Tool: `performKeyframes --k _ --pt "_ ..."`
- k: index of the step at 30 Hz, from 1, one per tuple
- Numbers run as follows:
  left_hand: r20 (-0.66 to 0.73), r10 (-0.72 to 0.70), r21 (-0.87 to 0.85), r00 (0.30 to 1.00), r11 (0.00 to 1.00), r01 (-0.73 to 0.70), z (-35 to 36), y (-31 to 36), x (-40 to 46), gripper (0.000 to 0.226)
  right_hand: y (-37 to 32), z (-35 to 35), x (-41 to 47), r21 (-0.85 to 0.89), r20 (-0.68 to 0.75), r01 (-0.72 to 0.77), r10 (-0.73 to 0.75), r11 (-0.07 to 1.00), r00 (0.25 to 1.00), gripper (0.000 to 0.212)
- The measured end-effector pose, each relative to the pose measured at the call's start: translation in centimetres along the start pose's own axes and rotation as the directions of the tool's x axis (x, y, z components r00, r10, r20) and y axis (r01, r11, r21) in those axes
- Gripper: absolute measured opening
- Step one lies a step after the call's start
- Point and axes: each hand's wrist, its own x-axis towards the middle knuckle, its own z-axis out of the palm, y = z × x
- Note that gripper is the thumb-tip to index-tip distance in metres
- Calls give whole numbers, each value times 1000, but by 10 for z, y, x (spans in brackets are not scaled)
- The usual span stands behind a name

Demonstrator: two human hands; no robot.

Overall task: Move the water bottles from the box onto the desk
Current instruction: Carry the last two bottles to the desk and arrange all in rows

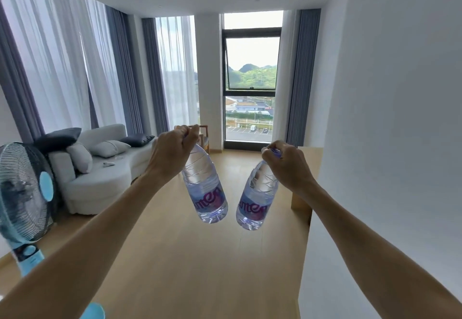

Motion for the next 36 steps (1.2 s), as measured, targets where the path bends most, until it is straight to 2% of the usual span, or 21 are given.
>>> performKeyframes --k 9,18,23,29,36 --pt "30 -12 -94 999 995 15 127 -99 111 51 90 87 140 -13 37 -16 16 1000 999 14" --pt "69 26 -75 997 997 -21 251 -171 238 45 173 133 272 -51 -27 -75 73 996 997 11" --pt "86 46 -83 995 996 -39 327 -197 289 42 235 155 337 -52 -38 -99 97 994 995 12" --pt "131 68 -105 989 993 -54 425 -231 361 62 317 181 430 -48 -50 -102 100 994 994 12" --pt "162 56 -76 985 996 -44 533 -252 452 50 411 192 538 -43 -44 -133 131 990 990 10"
